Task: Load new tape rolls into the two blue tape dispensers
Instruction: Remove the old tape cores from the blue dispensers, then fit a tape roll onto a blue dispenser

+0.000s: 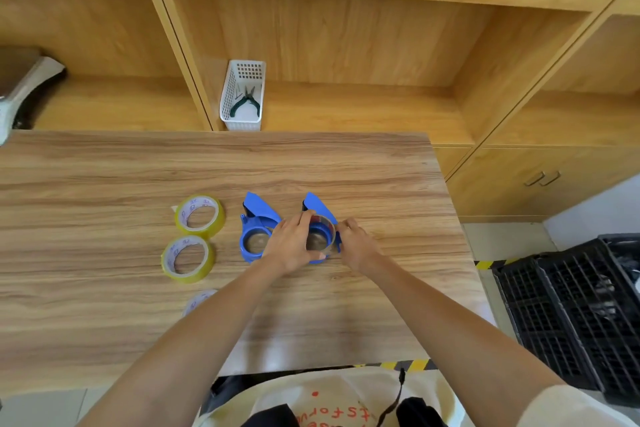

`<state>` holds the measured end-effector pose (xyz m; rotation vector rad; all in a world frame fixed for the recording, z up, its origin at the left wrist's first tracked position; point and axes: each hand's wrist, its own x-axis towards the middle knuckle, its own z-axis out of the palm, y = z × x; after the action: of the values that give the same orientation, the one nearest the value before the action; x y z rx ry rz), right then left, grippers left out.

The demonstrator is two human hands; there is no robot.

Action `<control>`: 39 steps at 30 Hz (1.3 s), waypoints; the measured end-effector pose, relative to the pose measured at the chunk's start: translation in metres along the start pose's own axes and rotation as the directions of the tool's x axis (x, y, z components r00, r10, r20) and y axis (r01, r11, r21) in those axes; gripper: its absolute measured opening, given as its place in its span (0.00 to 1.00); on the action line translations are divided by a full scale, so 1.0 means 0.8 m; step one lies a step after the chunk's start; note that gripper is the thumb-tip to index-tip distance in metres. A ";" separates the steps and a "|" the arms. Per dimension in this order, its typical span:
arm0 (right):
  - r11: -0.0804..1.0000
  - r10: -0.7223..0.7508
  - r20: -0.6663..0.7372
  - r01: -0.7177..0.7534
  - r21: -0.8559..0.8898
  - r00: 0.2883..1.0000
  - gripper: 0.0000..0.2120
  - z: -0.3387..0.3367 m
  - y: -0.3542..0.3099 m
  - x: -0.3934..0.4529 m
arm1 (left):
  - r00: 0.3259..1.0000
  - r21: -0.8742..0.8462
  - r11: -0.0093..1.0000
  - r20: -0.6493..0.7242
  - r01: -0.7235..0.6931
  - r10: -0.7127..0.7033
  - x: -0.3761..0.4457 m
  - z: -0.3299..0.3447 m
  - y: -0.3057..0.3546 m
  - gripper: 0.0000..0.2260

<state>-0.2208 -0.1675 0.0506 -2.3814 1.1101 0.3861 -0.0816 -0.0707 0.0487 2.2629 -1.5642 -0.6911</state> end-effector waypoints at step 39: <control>0.982 -0.149 -0.282 0.175 0.070 0.948 0.25 0.061 -0.198 0.042 | 0.997 0.291 0.953 0.022 -0.080 0.077 -0.157 -0.089 -0.274 0.22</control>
<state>-0.0795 -0.0747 0.0428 -2.4709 1.0115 -0.0569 0.0928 0.1236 0.0251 2.3854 -1.8568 -0.4768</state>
